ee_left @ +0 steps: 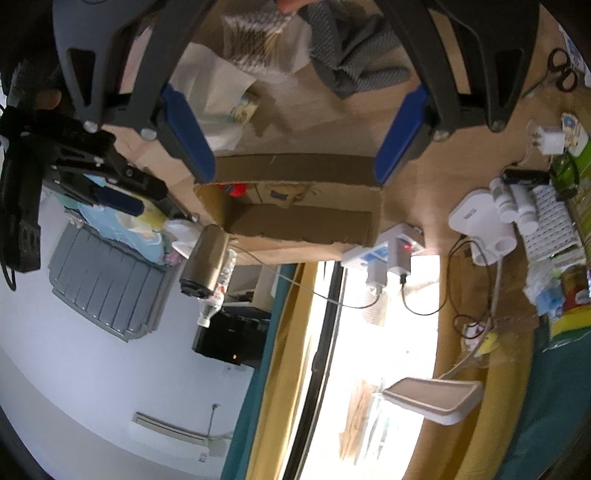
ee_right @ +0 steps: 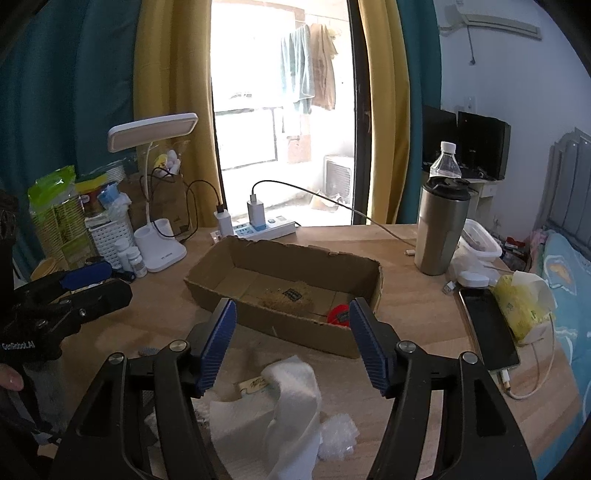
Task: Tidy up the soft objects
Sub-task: 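Move both tools back toward the cotton swab bag and paper towel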
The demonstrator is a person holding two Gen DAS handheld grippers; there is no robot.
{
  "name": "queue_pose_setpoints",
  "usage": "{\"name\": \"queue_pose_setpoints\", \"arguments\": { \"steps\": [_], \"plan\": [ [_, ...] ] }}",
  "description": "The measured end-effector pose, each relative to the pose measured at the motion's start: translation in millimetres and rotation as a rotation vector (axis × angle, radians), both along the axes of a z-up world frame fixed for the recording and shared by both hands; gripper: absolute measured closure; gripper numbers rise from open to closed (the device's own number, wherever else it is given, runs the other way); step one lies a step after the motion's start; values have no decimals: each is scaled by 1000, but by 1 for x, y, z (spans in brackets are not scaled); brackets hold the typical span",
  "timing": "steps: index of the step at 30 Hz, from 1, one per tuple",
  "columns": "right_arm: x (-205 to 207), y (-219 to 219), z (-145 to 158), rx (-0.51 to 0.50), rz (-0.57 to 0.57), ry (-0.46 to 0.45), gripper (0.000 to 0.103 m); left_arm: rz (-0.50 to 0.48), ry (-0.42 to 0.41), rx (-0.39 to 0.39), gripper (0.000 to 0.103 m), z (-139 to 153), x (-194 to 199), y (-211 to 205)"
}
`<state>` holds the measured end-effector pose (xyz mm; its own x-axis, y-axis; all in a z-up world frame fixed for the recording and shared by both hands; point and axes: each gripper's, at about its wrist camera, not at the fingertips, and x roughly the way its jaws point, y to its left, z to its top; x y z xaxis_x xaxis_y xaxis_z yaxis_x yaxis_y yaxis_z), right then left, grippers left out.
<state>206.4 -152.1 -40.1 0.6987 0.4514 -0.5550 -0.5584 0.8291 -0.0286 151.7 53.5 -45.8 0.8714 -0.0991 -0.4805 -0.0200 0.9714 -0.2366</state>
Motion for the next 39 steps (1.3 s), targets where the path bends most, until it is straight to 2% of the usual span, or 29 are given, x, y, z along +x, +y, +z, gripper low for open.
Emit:
{"name": "queue_pose_setpoints", "arguments": {
  "steps": [5,7,13,31,39],
  "plan": [
    [-11,-1,-3,-1,-1,-3,31,40,-9,-3,12,-2,-17,3],
    [-15,-2,-5,1,-1,0,31,61,-16,2,6,-3,-22,6],
    [-22,-5,-16,-14,0,20,31,96,-15,-11,6,-11,-32,12],
    [-20,-15,-65,-25,18,119,31,147,91,1,5,-56,-41,10],
    [-14,-14,-86,-42,39,164,31,128,125,13,6,-67,-37,-2]
  ]
}}
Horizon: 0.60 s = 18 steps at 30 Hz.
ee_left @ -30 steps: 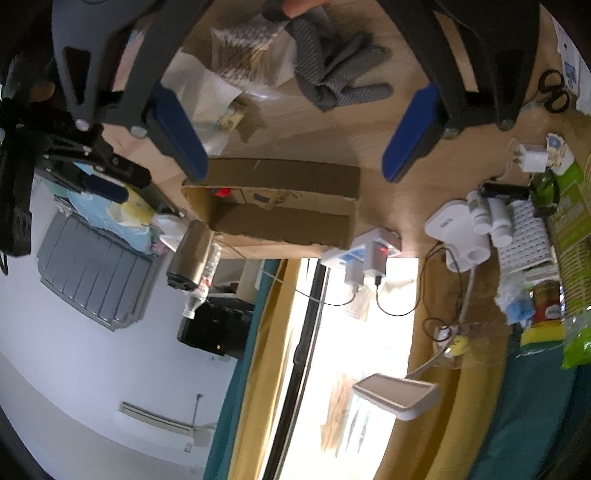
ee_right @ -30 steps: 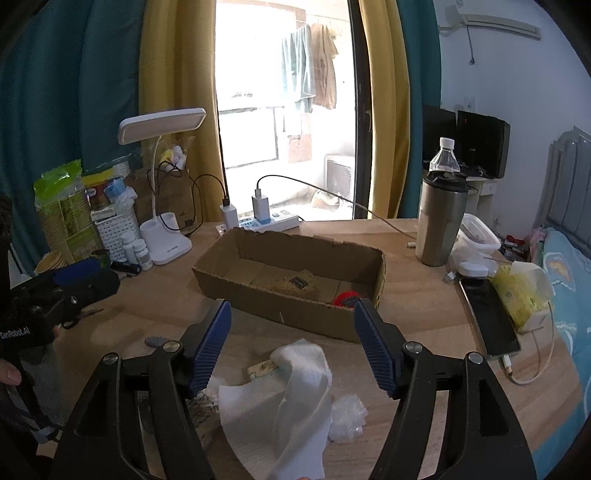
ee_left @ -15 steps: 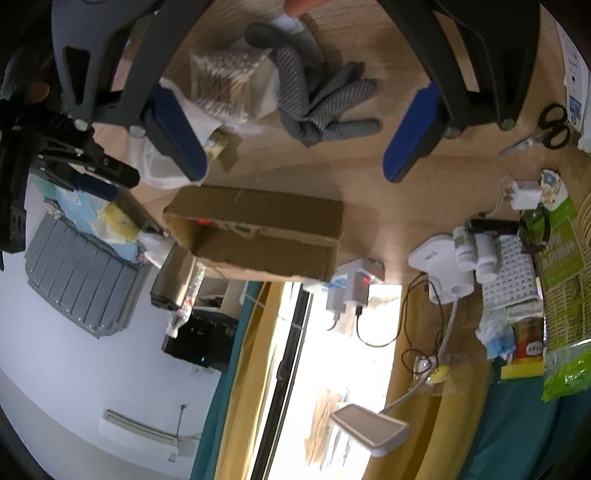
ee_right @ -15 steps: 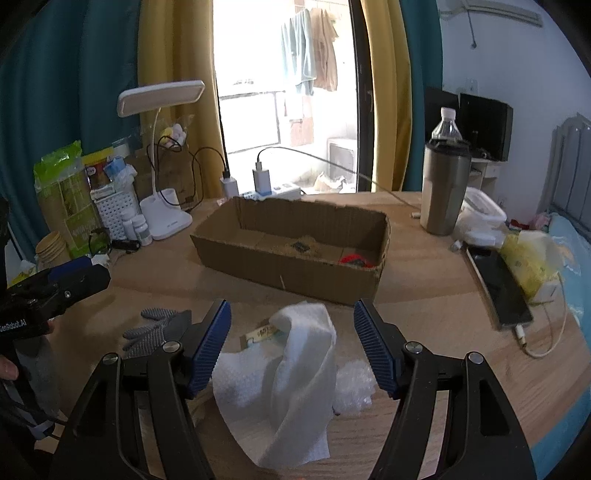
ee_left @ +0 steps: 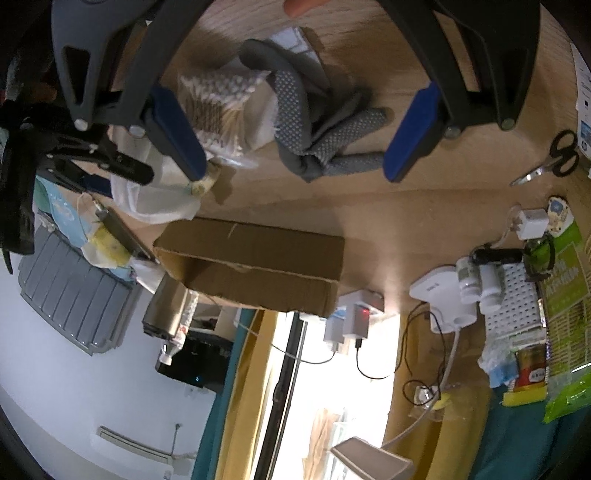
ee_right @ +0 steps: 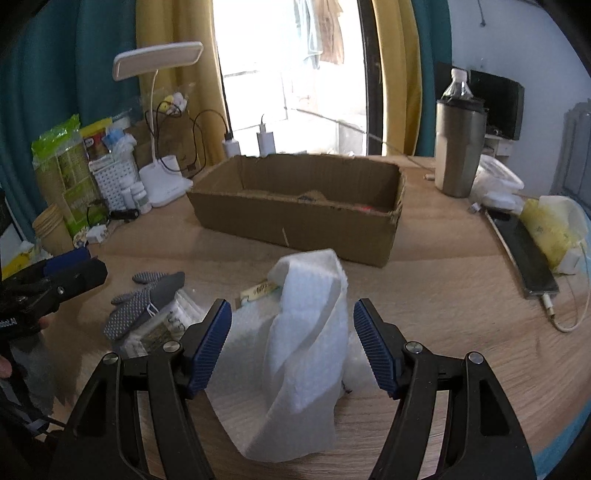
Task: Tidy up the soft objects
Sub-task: 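Move both tools back toward the cotton swab bag and paper towel, then grasp the cotton swab bag with the left tool while the right tool grasps the paper towel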
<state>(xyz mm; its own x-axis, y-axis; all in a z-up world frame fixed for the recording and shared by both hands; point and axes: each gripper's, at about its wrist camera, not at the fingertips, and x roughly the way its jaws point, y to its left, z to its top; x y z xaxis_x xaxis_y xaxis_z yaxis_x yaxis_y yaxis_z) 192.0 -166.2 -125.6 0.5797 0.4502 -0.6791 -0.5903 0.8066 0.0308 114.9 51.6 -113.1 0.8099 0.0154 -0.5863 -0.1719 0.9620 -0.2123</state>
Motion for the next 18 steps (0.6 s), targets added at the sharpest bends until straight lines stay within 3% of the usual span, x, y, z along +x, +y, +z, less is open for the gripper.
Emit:
{"name": "queue_pose_setpoints", "arguments": {
  "steps": [5,7,9,15,18],
  "plan": [
    [1,0,-9,-11,9,3,32,-7,14,2,5,-5,3,-6],
    [1,-1,-11,-18,14,0,39,-13,18,8,5,-7,3,-9],
    [0,0,-15,-42,24,-9,58,-20,23,11,5,-9,3,-14],
    [-5,-8,-17,-64,36,-49,83,-50,35,18,5,-11,3,-28],
    [-6,-15,-14,-57,31,-62,87,-72,37,30,5,-12,4,-38]
  ]
}}
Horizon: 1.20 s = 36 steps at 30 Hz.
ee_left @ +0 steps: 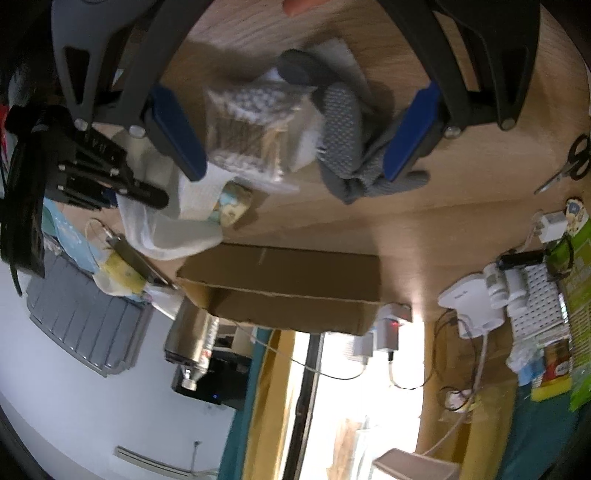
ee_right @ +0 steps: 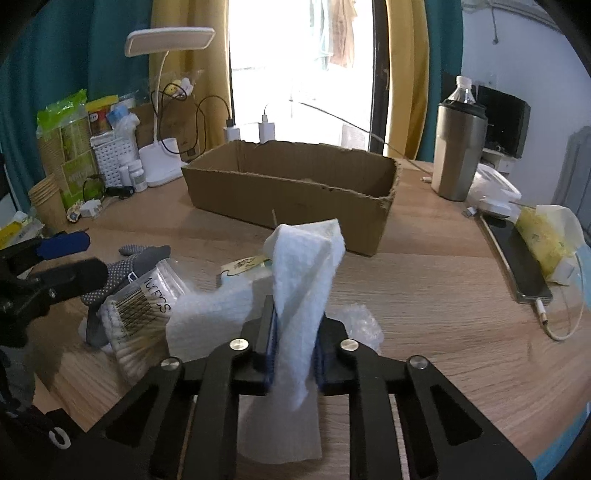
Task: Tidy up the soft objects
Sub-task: 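Grasp the cotton swab bag with the left tool while the right tool grasps the paper towel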
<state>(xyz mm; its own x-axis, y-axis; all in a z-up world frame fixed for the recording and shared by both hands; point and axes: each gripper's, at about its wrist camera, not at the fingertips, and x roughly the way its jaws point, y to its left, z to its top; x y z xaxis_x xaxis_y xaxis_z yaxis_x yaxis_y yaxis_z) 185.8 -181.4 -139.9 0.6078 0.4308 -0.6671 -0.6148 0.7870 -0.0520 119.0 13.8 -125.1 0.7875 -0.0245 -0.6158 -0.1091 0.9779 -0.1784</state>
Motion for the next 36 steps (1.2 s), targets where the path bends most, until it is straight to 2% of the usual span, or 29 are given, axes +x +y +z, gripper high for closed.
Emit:
{"name": "queue_pose_setpoints", "arguments": {
  "steps": [6,10,14,20,26,27,30,32,33,36],
  "plan": [
    [-1,-20,8,26,-36,-24,88,-61,23,35,5,-4,9,-22],
    [1,-36,15,72,-50,-21,88,-104,72,78,5,-13,19,-37],
    [5,-49,20,129,-60,-7,88,-118,105,109,5,-21,27,-44],
    [9,-56,22,131,-81,-10,88,-121,143,190,6,-30,35,-54],
    [8,-53,25,129,-72,-24,88,-134,154,183,7,-36,39,-52],
    [8,-51,26,127,-68,-25,88,-138,154,182,8,-37,39,-51],
    [7,-48,28,122,-61,-29,88,-148,154,186,30,-36,39,-50],
    [6,-47,31,123,-59,-37,88,-155,162,179,36,-36,39,-49],
    [5,-47,32,124,-59,-40,88,-161,164,173,43,-36,39,-48],
    [5,-46,37,125,-57,-50,88,-187,162,180,47,-33,38,-51]
  ]
}}
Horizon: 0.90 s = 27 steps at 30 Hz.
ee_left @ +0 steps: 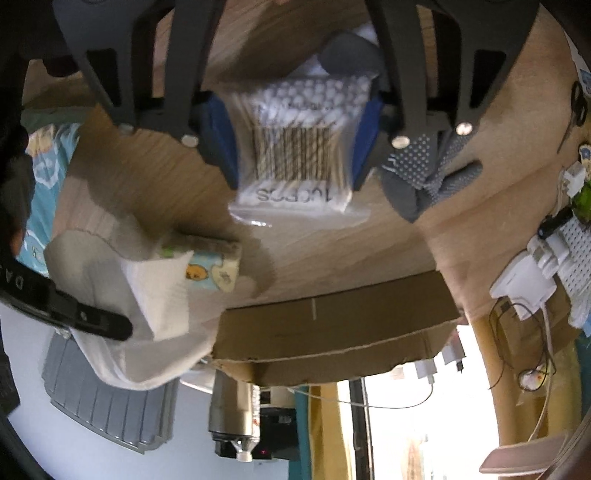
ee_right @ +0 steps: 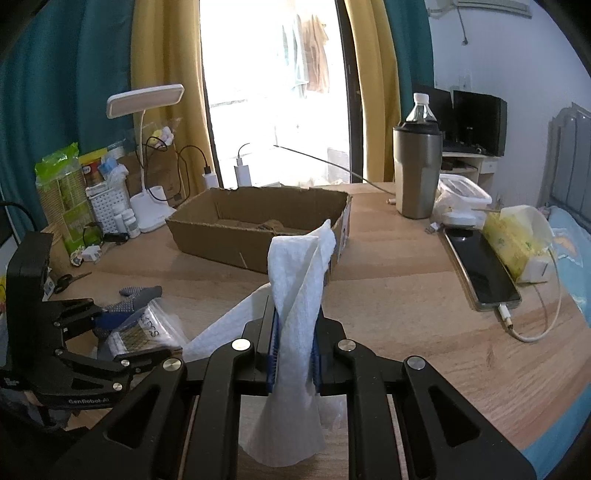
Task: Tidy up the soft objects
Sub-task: 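Grasp the cotton swab bag with the left tool while the right tool grasps the paper towel, then carry the swab bag and paper towel over the cardboard box with both tools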
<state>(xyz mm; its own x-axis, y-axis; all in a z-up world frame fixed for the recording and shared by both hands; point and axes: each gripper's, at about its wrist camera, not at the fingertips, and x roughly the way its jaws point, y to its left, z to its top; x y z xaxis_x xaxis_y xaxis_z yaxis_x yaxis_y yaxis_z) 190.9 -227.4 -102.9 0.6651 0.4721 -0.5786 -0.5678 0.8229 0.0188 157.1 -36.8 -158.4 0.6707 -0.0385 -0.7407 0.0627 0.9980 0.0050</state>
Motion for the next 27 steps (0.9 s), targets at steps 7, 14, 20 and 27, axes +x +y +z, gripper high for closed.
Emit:
{"name": "queue_pose_setpoints", "arguments": {
  "steps": [7,14,20,27],
  "plan": [
    [-3,4,13,0,2,-29,88,-31,-17,-28,48,12,-5,-1],
    [-2,9,26,-2,3,-60,88,-32,-77,-49,48,33,-12,5],
    [0,15,33,-7,5,-73,88,-26,-141,-66,48,52,-18,18],
    [5,26,41,-9,12,-83,88,4,-175,-93,48,71,-16,42]
  ]
}}
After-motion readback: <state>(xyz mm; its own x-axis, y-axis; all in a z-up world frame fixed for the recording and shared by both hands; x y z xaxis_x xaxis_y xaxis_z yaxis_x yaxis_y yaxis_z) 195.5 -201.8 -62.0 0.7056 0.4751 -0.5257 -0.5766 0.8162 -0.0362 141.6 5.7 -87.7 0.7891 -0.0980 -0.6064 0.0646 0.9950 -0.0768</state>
